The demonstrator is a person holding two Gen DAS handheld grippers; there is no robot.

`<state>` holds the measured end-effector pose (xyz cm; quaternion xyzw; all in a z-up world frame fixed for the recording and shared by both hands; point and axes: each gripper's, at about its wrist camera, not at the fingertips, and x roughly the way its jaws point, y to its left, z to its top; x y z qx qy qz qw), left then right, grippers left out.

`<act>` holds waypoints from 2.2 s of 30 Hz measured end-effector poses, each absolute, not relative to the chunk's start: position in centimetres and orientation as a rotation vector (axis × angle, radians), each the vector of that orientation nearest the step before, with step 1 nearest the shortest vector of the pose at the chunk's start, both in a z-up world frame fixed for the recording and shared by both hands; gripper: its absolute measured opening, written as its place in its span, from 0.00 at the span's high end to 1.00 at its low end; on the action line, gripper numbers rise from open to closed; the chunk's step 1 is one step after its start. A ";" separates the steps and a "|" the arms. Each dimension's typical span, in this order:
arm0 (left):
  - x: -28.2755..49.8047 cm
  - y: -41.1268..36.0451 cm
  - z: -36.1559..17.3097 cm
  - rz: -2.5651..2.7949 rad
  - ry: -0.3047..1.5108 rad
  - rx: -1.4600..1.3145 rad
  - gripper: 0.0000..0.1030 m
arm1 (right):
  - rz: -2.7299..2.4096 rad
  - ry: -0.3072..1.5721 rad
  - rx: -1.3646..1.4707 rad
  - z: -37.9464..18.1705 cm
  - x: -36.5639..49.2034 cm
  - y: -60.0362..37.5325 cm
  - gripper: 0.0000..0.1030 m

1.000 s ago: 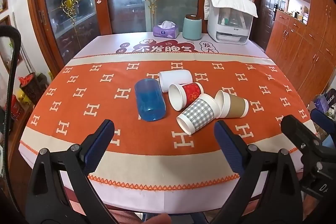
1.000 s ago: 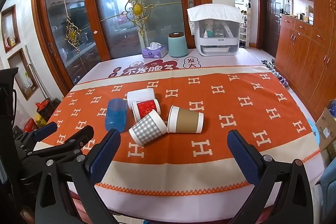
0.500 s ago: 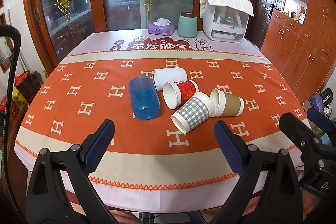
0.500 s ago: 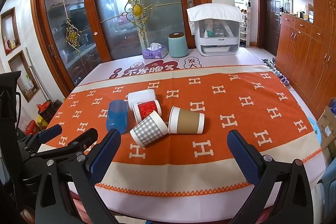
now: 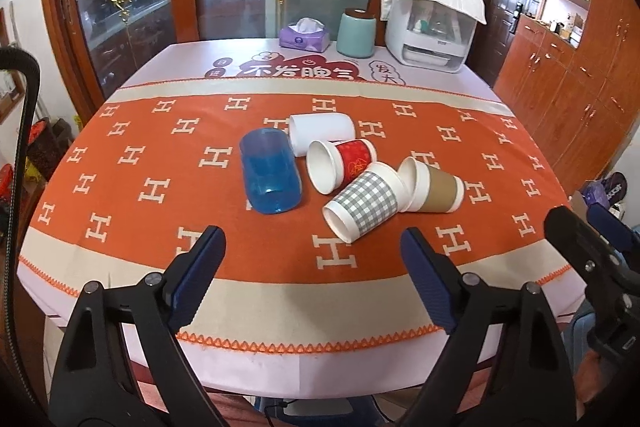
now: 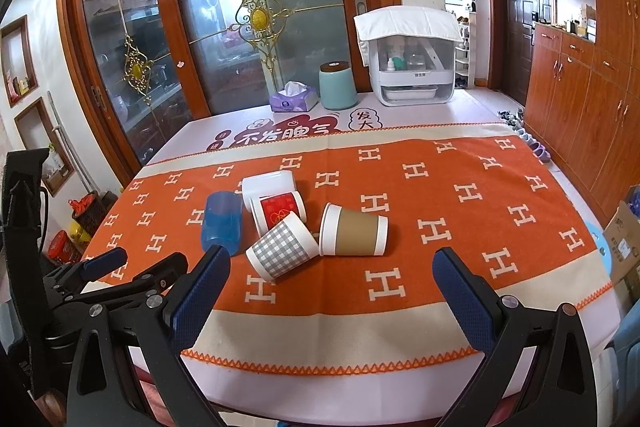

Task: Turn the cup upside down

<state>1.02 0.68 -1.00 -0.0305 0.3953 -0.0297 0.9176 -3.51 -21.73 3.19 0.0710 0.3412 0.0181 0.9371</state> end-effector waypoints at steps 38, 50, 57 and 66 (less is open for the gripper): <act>2.0 1.2 -0.1 -0.028 0.799 -0.035 0.15 | 0.033 0.743 0.154 1.7 -1.6 -21.8 0.06; 3.2 -0.7 -0.5 -0.154 0.836 -0.005 0.15 | 0.030 0.747 0.161 2.0 -0.9 -22.5 0.06; 3.5 -1.1 0.6 -0.208 0.796 0.029 0.15 | 0.023 0.751 0.163 2.1 -0.3 -23.2 0.07; 5.1 -0.8 1.0 -0.223 0.851 0.054 0.20 | 0.022 0.749 0.161 2.3 0.6 -23.5 0.07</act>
